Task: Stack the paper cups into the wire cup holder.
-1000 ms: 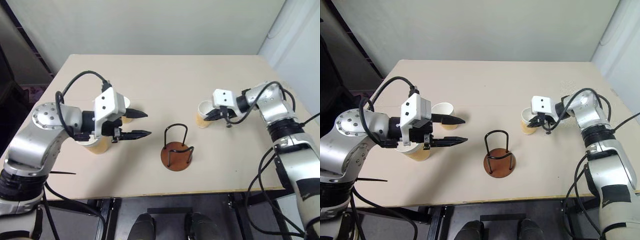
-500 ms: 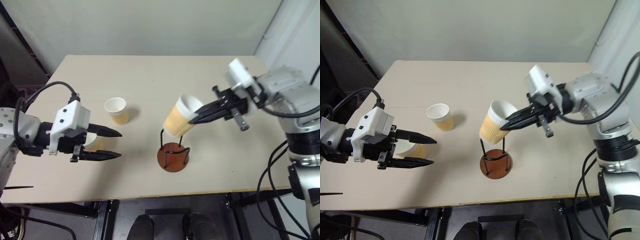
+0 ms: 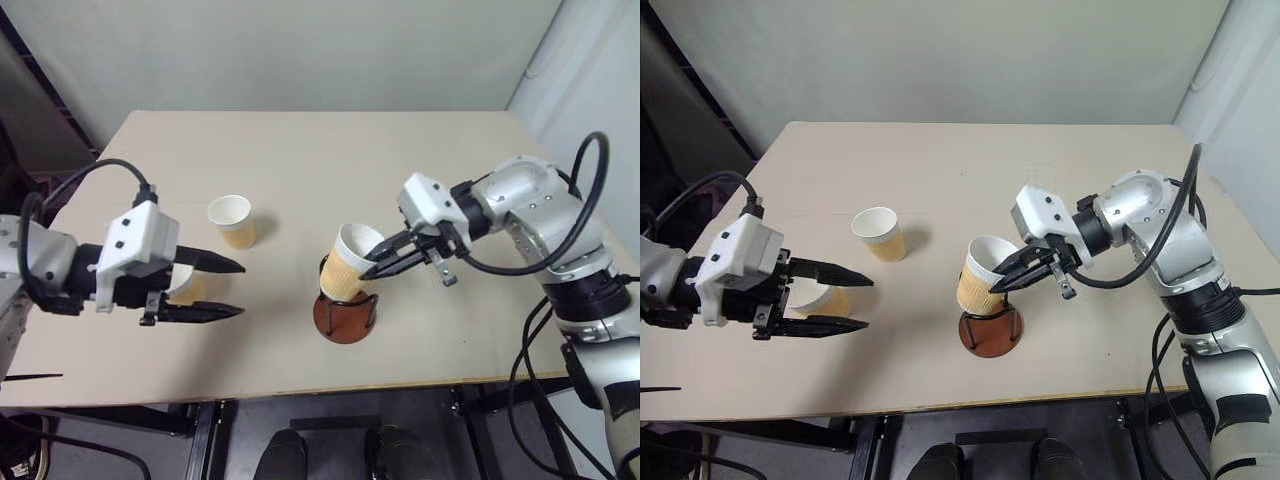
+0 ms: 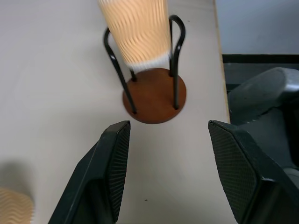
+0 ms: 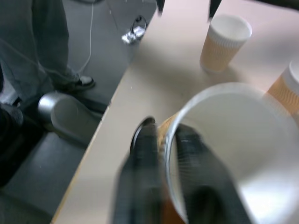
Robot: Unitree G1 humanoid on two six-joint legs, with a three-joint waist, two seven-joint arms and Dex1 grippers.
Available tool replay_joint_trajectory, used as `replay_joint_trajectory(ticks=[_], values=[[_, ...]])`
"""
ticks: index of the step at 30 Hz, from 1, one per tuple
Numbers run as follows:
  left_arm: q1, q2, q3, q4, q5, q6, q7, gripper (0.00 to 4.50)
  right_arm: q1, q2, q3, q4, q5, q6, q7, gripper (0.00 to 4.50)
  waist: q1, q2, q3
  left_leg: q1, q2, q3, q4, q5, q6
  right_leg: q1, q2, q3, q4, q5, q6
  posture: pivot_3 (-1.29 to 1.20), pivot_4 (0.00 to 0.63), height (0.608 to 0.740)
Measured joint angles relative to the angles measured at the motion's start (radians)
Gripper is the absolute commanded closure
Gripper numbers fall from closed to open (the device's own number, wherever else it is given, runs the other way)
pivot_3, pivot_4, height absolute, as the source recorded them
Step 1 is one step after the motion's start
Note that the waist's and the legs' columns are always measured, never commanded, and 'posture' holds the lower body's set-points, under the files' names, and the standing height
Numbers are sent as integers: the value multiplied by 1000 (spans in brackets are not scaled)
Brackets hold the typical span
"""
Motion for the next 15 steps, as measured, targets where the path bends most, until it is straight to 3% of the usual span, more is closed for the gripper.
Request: replay_joint_trajectory(ticks=[8,15], values=[[115,23,99,24,38,-8,-16,1642,-8,14,-8,32,-6,-10,-6,102,-1,0,0,0,1,1,0,-1,0,-1,0,0,0,0,-1,0,150,740],[259,95,258,155,202,-106,-99,1642,-55,37,-130,135,41,13,-61,102,-1,0,0,0,2,0,0,-2,1,-2,1,0,1,-2,-4,0,150,740]])
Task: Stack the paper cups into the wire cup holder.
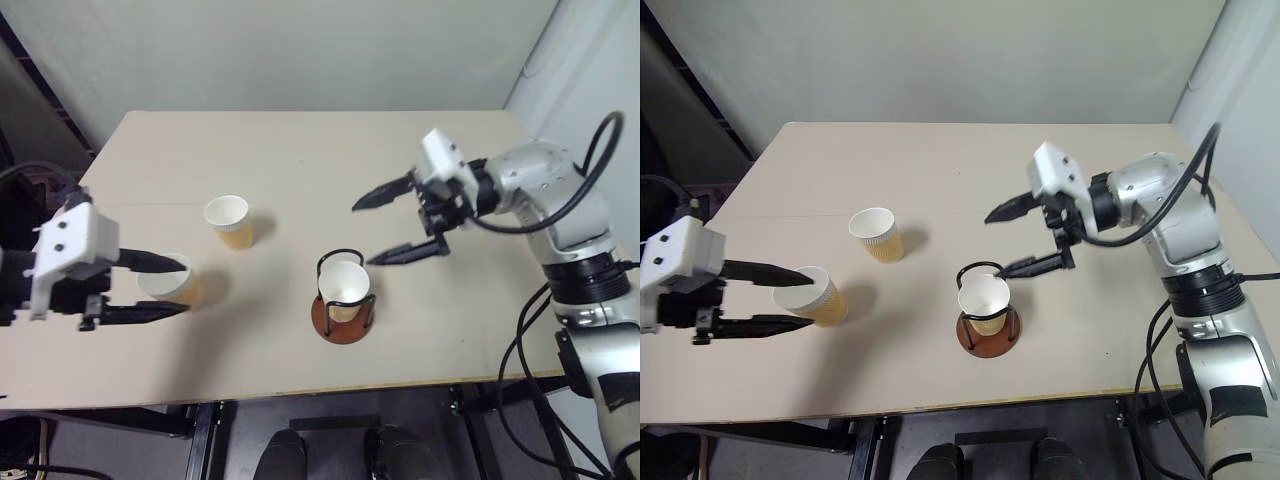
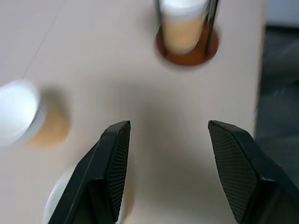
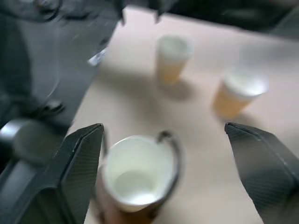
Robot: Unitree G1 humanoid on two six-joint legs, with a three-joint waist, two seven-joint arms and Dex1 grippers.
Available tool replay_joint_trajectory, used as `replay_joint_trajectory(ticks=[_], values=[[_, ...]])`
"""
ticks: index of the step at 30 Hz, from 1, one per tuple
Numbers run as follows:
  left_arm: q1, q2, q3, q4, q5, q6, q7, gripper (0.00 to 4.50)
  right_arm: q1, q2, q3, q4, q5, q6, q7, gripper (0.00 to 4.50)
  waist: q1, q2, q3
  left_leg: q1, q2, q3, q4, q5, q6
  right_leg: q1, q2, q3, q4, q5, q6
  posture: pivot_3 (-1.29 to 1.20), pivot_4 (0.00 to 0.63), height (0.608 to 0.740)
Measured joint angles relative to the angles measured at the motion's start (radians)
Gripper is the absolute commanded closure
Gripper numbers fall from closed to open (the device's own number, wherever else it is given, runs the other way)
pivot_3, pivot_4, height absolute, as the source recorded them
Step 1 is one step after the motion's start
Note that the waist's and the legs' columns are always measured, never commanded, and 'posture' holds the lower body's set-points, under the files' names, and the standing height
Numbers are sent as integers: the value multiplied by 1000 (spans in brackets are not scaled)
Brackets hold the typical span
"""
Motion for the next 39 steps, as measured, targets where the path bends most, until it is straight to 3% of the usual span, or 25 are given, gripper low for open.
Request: replay_joint_trajectory(ticks=[5,15,18,21,24,25,32,39], values=[[23,28,-22,97,111,-115,-7,1642,35,19,0,-22,41,44,1,102,1,0,0,0,0,0,0,-1,0,-1,0,0,0,0,0,0,150,740],[-130,26,-371,173,276,-260,125,1642,50,73,-63,-67,159,154,-80,102,2,0,0,-1,0,0,0,-1,-2,-2,0,0,1,0,-1,0,150,740],[-168,21,-442,196,315,-290,148,2226,55,65,-72,-92,167,168,-94,66,1,0,0,-1,0,-1,0,-2,-3,-3,0,0,1,0,-1,0,150,740],[-207,20,-472,199,318,-299,154,3246,59,55,-72,-103,168,174,-107,66,2,0,0,-2,0,0,0,-2,-3,-4,0,0,1,0,-1,0,150,740],[-216,20,-478,198,307,-298,137,4350,69,44,-72,-120,168,176,-110,66,2,0,0,-2,0,0,0,-2,-4,-4,1,0,1,0,-1,0,150,740],[-216,20,-480,198,302,-297,134,4432,73,40,-72,-128,168,179,-111,66,2,0,0,-2,0,0,0,-2,-4,-4,1,0,1,0,-1,0,150,740],[-243,19,-468,165,198,-257,74,4432,92,10,-72,-159,178,186,-102,66,2,-1,0,-3,0,0,1,-2,-4,-4,2,0,2,0,-1,0,150,740],[-611,-48,-460,24,-108,-99,16,4432,175,-187,-94,-168,193,154,19,66,24,-3,-1,-5,-10,3,2,-1,-5,-2,3,-1,1,1,0,0,150,740]])
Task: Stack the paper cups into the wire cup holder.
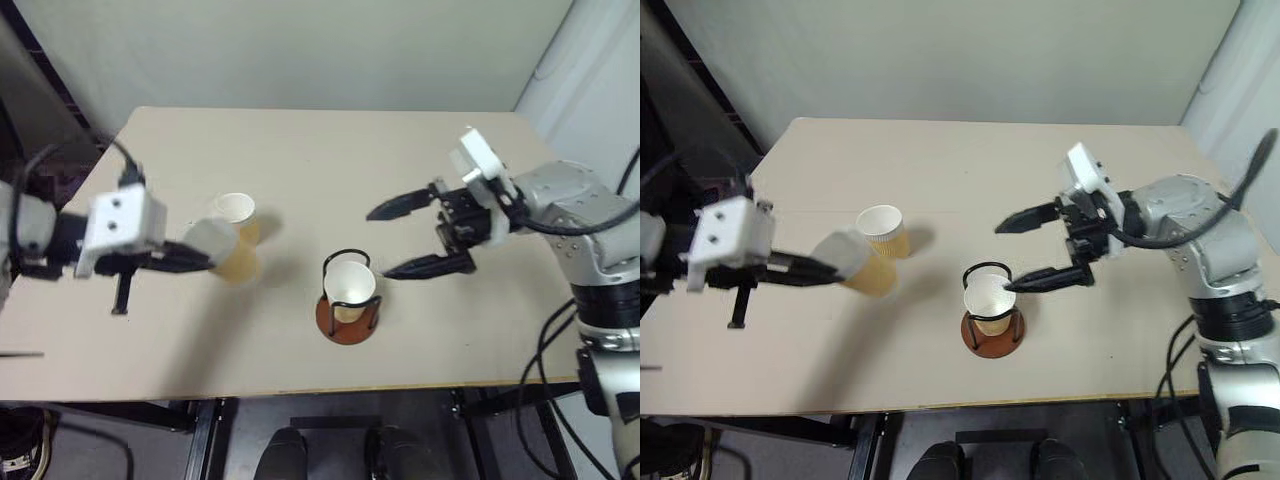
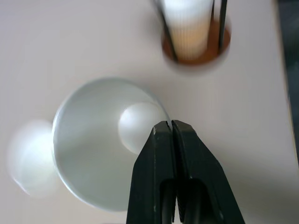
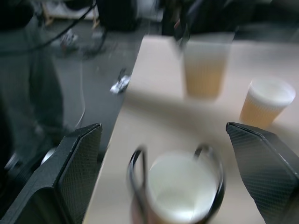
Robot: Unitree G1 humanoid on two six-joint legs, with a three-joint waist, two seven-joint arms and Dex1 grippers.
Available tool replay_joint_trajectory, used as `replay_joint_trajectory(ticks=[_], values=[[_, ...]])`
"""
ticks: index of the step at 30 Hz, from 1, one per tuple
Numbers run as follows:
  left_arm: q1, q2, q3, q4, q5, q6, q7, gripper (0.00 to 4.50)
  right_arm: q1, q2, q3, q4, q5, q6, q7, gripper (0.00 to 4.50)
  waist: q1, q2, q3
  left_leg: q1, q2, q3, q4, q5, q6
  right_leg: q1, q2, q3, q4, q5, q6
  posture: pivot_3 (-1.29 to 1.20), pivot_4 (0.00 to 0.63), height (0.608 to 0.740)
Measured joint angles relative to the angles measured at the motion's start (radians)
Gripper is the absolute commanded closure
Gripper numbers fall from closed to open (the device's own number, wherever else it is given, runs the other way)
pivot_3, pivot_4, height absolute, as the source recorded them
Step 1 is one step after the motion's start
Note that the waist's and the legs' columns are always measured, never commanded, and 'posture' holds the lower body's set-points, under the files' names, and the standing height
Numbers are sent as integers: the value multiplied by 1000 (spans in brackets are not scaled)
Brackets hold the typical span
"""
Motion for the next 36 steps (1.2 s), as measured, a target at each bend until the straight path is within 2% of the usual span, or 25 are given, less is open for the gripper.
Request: replay_joint_trajectory(ticks=[3,6,11,14,22,27,36], values=[[-177,-79,-84,-23,-50,21,-40,4432,28,-77,-53,40,-16,-35,7,66,-1,1,0,2,-1,1,0,0,1,2,-2,1,0,3,6,0,150,740],[-360,-218,-211,20,-28,-1,-85,4432,103,-160,-170,76,-8,-66,19,66,5,1,0,2,-2,-1,1,2,2,5,-2,1,-3,4,10,0,150,740],[-470,-335,-355,112,8,-59,-103,4432,205,-215,-301,59,36,-66,20,66,-7,1,1,4,-4,4,4,1,5,14,-2,3,-9,8,25,0,150,740],[-476,-345,-474,124,7,-116,-104,4432,252,-223,-341,-5,75,-44,7,66,-11,3,1,2,-5,5,11,1,6,14,1,7,-9,7,30,0,150,740],[-507,-319,-638,172,31,-265,-105,4432,276,-231,-382,-151,172,23,-69,66,-6,3,2,3,-7,12,16,-3,12,14,8,20,-11,4,39,0,150,740],[-518,-338,-677,241,108,-345,-106,4432,279,-232,-385,-208,222,47,-111,66,-4,3,2,2,-7,17,23,-9,20,14,7,25,-12,5,42,0,150,740],[-517,-328,-727,222,110,-377,-106,4432,280,-234,-385,-224,249,54,-147,66,-4,3,2,2,-7,20,27,-12,23,14,7,28,-12,5,43,0,150,740]])
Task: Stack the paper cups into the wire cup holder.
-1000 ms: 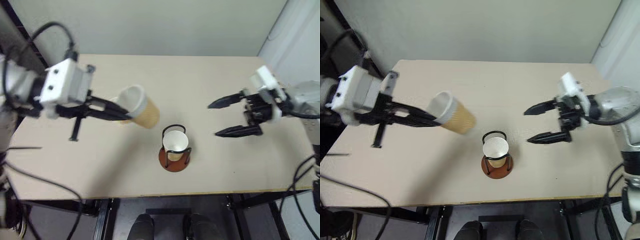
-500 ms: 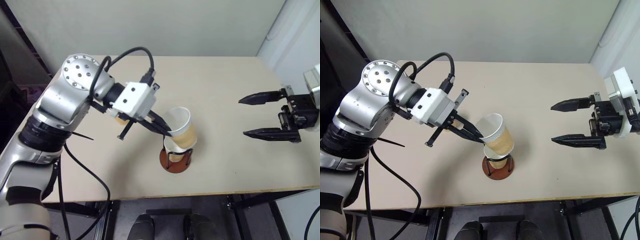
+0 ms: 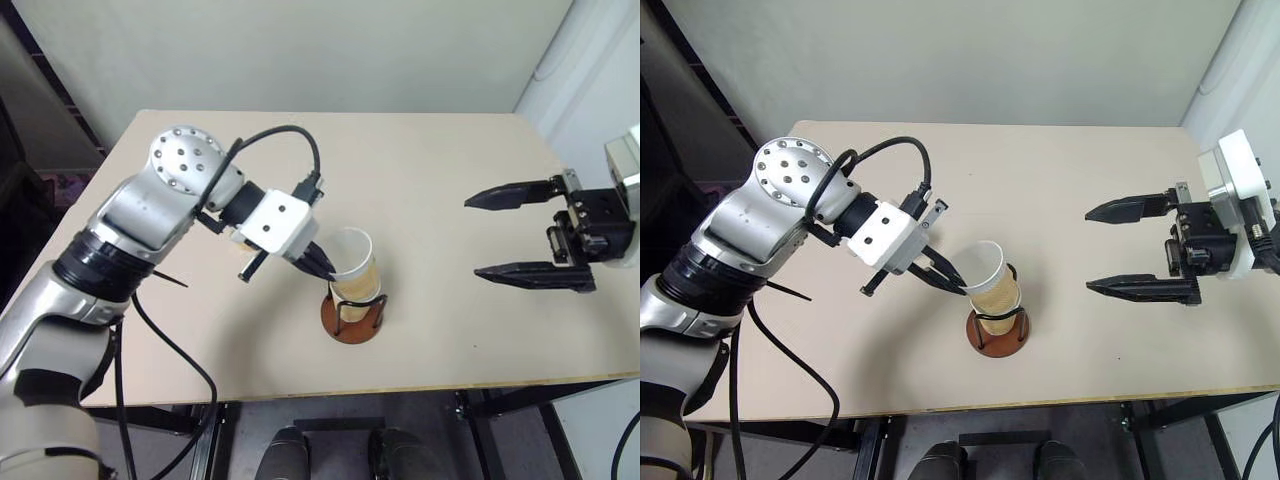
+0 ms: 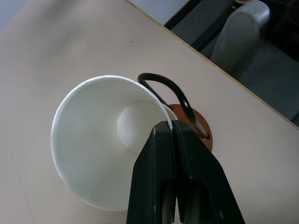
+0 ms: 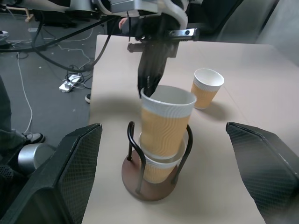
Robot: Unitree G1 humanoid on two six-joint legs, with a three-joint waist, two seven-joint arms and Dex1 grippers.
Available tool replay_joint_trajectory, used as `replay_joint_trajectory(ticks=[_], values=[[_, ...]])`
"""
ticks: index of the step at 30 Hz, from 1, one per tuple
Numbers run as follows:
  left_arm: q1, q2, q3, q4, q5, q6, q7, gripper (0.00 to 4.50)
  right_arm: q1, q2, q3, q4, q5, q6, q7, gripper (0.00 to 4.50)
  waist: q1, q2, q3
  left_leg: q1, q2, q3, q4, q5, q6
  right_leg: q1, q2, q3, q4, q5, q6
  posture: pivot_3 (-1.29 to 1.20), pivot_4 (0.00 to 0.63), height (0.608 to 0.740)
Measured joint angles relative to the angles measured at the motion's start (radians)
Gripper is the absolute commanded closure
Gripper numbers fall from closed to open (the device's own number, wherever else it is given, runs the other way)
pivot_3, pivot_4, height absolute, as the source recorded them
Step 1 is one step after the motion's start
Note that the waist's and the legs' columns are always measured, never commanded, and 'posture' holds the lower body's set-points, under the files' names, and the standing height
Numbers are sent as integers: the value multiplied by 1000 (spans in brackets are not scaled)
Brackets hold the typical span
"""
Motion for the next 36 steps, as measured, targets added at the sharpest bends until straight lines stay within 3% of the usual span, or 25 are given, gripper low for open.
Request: replay_joint_trajectory(ticks=[2,5,13,20,24,28,34,36], values=[[0,-4,0,-15,-1,1,0,4432,0,-1,0,0,0,0,-2,66,0,0,0,0,0,0,0,0,0,0,0,0,0,0,0,0,150,740],[0,-13,0,-28,0,7,-1,3833,0,-2,0,0,0,-1,-3,66,0,0,0,0,0,1,1,-1,1,0,0,0,0,0,0,0,150,740],[11,-66,45,-34,51,37,-1,1173,-21,-2,17,31,-7,-27,9,66,-1,0,0,-1,0,2,3,-2,3,0,0,1,0,0,0,0,150,740],[23,-41,222,5,76,138,71,1173,-138,59,109,107,-32,-72,46,66,-6,0,0,1,1,2,2,-2,3,0,1,2,1,0,0,0,150,740],[116,87,331,136,153,150,122,1173,-266,274,231,209,-143,-132,-73,66,-29,4,-1,9,4,-5,2,-6,10,-1,2,10,4,1,-2,0,150,740],[132,89,321,334,297,78,175,1173,-348,435,301,295,-257,-179,-222,66,-21,5,0,4,9,-13,0,-5,11,-10,2,14,6,4,-5,0,150,740],[83,-1,266,620,471,-49,212,1173,-348,470,331,274,-296,-192,-257,66,-1,4,-1,-13,1,-15,1,-4,9,-25,-6,14,4,4,-4,0,150,740],[51,-17,236,697,531,-93,228,1173,-331,467,328,250,-295,-183,-265,66,-1,4,-1,-17,0,-15,3,0,-3,-28,-7,14,3,6,-2,0,150,740]])
